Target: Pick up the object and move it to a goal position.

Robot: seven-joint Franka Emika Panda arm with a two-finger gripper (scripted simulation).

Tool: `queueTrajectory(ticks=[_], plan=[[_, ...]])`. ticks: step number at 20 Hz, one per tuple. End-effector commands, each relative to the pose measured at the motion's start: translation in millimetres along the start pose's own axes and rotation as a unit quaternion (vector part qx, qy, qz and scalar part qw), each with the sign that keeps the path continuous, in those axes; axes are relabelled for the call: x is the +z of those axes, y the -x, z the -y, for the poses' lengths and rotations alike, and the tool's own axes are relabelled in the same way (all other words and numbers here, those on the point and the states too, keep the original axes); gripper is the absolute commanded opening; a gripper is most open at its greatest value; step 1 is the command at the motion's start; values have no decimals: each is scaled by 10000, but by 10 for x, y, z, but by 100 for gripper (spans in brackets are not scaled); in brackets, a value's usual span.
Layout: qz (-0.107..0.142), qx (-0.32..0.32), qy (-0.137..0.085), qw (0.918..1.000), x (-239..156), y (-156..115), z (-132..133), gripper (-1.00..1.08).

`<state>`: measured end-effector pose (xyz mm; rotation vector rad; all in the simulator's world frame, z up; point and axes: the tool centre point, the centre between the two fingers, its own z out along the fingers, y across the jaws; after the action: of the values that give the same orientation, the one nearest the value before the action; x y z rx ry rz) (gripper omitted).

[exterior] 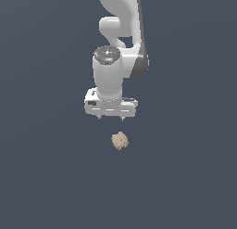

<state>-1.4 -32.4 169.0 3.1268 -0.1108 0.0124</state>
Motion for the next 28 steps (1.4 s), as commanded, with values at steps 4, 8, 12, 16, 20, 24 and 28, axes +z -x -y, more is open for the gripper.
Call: queueTrajectory(ticks=[4, 8, 12, 16, 20, 24, 28], plan=[[12, -12, 3, 10000, -11, 0, 10, 100], [57, -54, 11, 10000, -52, 2, 51, 100], [69, -66, 14, 10000, -66, 3, 62, 100], [68, -100, 14, 9999, -51, -4, 65, 100], [67, -262, 18, 9996, -4, -34, 86, 100], [66, -549, 21, 9985, 82, -86, 123, 100], [64, -961, 19, 9953, 208, -158, 178, 100]])
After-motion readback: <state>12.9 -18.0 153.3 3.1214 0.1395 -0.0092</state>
